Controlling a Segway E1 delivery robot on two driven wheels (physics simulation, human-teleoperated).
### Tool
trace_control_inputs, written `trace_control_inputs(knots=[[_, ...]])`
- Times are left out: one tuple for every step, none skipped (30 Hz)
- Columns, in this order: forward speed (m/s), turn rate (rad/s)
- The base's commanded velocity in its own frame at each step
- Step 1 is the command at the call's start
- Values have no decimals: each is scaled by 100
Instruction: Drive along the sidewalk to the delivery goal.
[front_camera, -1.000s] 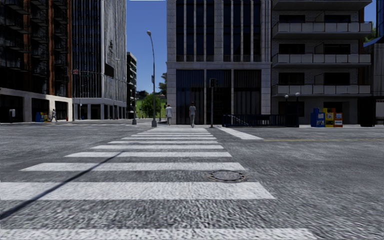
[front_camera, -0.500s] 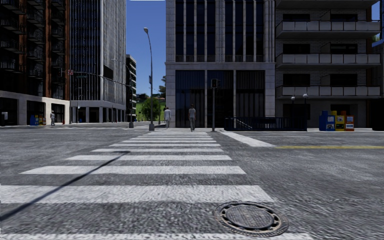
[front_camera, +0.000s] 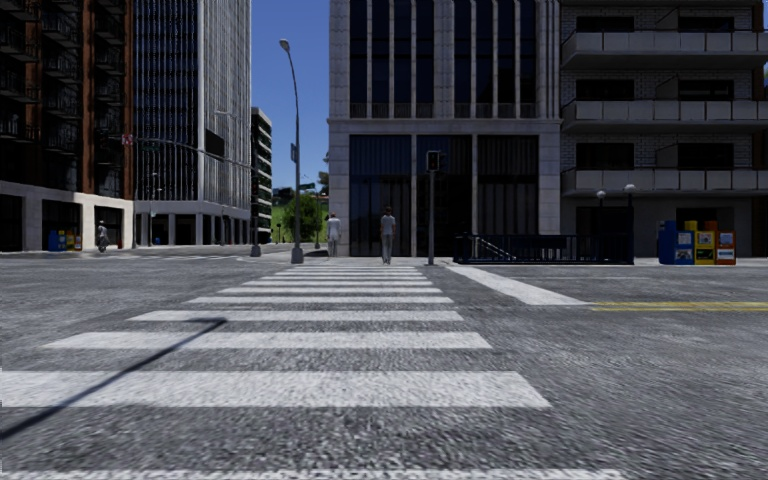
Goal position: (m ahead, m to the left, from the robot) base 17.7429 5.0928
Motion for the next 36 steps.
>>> trace_control_inputs(knots=[[200, 0], [200, 0], [200, 0], [200, 0], [200, 0], [200, 0], [200, 0], [200, 0], [200, 0], [200, 0], [200, 0], [200, 0], [200, 0], [200, 0], [200, 0], [200, 0], [200, 0], [200, 0], [200, 0], [200, 0], [200, 0], [200, 0], [200, 0], [200, 0], [200, 0], [200, 0], [200, 0], [200, 0], [200, 0], [200, 0], [200, 0], [200, 0], [200, 0], [200, 0], [200, 0], [200, 0]])
